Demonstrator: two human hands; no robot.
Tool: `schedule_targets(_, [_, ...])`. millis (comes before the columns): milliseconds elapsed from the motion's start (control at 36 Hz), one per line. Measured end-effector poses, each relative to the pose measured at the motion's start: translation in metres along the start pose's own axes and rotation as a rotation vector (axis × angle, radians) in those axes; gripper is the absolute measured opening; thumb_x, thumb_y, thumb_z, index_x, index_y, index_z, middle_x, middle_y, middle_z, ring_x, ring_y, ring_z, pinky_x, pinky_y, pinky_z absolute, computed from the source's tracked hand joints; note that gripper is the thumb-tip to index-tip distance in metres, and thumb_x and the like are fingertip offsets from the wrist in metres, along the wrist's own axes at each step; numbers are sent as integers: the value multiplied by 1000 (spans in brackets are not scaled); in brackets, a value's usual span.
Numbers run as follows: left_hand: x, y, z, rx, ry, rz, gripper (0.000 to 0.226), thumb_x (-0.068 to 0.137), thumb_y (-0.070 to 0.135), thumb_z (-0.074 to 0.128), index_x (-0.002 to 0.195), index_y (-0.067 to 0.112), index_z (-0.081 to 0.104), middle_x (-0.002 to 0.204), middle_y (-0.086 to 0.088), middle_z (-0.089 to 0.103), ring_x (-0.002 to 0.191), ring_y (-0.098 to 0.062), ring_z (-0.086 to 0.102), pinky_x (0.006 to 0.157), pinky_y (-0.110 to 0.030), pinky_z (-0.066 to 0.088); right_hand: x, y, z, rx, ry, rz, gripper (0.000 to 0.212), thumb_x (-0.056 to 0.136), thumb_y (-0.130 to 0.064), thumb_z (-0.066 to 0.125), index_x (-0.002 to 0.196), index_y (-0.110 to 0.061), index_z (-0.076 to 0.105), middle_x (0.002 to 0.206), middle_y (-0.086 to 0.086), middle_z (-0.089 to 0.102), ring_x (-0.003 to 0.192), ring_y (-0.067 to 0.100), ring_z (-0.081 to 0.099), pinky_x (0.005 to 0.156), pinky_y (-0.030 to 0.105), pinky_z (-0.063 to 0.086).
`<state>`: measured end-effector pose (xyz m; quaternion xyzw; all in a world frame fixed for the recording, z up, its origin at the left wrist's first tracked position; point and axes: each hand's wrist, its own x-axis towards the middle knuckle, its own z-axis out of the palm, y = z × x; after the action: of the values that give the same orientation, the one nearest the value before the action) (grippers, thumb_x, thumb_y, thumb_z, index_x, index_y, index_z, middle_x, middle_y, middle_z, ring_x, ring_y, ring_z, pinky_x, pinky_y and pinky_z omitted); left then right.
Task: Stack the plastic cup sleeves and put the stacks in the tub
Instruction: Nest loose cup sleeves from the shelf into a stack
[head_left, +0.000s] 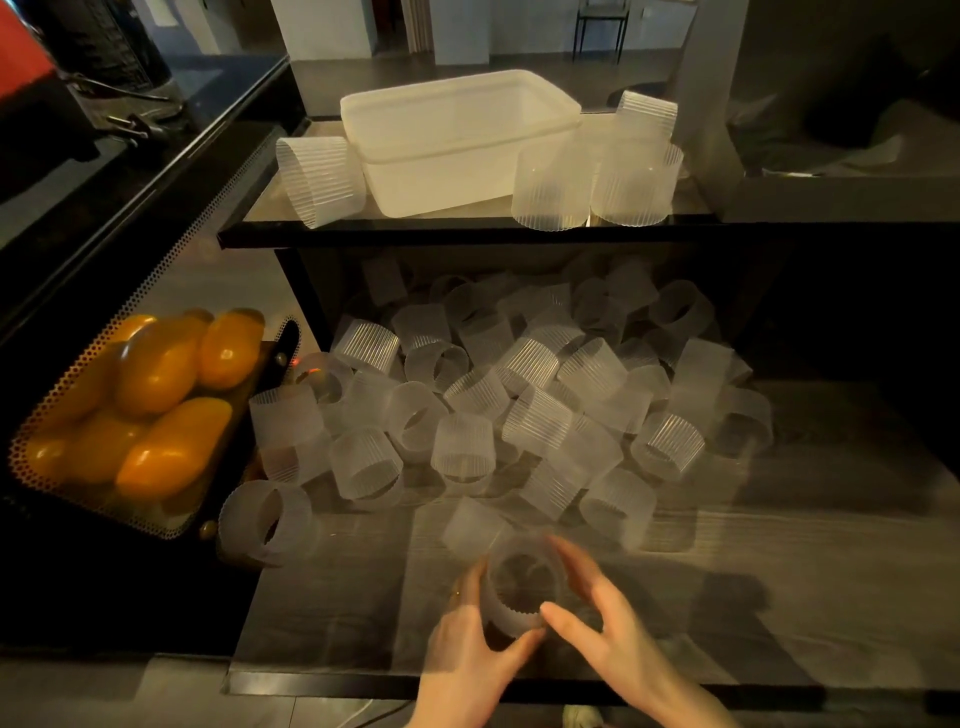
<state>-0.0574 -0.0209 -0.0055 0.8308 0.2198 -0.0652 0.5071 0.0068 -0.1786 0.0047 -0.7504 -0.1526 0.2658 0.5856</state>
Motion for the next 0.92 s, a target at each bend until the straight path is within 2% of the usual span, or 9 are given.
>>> schedule_targets(111, [7, -10, 8, -42, -30, -66, 87, 60, 55, 74, 133, 44, 30, 129, 20, 47, 120, 1, 45, 102, -21, 38, 4, 9, 4, -38, -7, 40, 62, 83, -24, 66, 129, -48, 32, 130, -33, 44, 124, -16, 37, 96, -1, 28])
schedule_targets(222, [16, -9, 11, -25, -62, -39, 71, 64, 46, 76, 118, 51, 30, 117, 25, 49, 114, 3, 48, 95, -18, 39, 11, 12, 8, -80, 9, 47, 66, 79, -28, 66, 130, -50, 30, 136, -27, 41, 127, -12, 36, 104, 8, 28])
schedule_targets(361, [25, -5, 11, 40, -42, 26, 74, 71, 42, 75, 132, 30, 36, 127, 14, 49, 119, -2, 47, 97, -19, 40, 18, 22, 9, -30, 85, 49, 67, 81, -12, 68, 132, -42, 37, 136, -20, 47, 128, -2, 42, 109, 26, 34])
schedule_targets(444, [28, -5, 12, 109, -65, 56, 74, 74, 41, 74, 135, 24, 36, 132, 7, 48, 123, -6, 46, 98, -18, 37, 20, 28, 8, -9, 86, 84, 65, 82, -9, 68, 129, -42, 37, 133, -19, 47, 126, -2, 44, 108, 26, 37])
schedule_targets(500, [30, -6, 14, 150, -79, 72, 72, 76, 37, 73, 135, 22, 35, 136, 5, 45, 127, -7, 42, 101, -16, 33, 21, 33, 8, -2, 75, 115, 63, 81, -5, 68, 126, -38, 38, 132, -11, 50, 125, 4, 46, 108, 26, 37])
schedule_targets(556, [31, -8, 15, 197, -77, 79, 69, 77, 35, 71, 135, 23, 35, 138, 6, 43, 128, -7, 38, 102, -14, 28, 23, 38, 9, -2, 69, 128, 60, 81, -2, 67, 126, -30, 38, 132, -2, 50, 126, 9, 46, 107, 22, 35])
schedule_targets(694, [35, -8, 16, 225, -10, 86, 64, 79, 37, 68, 133, 27, 36, 135, 10, 44, 126, -7, 32, 100, -16, 29, 33, 36, 8, 49, 48, 154, 56, 83, 2, 62, 125, -26, 38, 130, -1, 49, 124, 8, 44, 100, 12, 35])
schedule_targets(806, [40, -7, 17, 193, 20, 107, 68, 78, 34, 70, 136, 20, 36, 137, 4, 43, 127, -11, 35, 103, -17, 29, 42, 29, 6, 43, 24, 135, 57, 83, 4, 61, 133, -10, 37, 133, 7, 48, 127, 17, 44, 110, 29, 34])
schedule_targets(917, [42, -9, 15, 153, 15, 76, 81, 73, 36, 75, 139, 15, 34, 140, 2, 40, 132, -13, 35, 108, -24, 29, 44, 27, 5, 33, 53, 128, 59, 81, 6, 62, 133, -6, 38, 132, 10, 50, 127, 20, 45, 110, 35, 34])
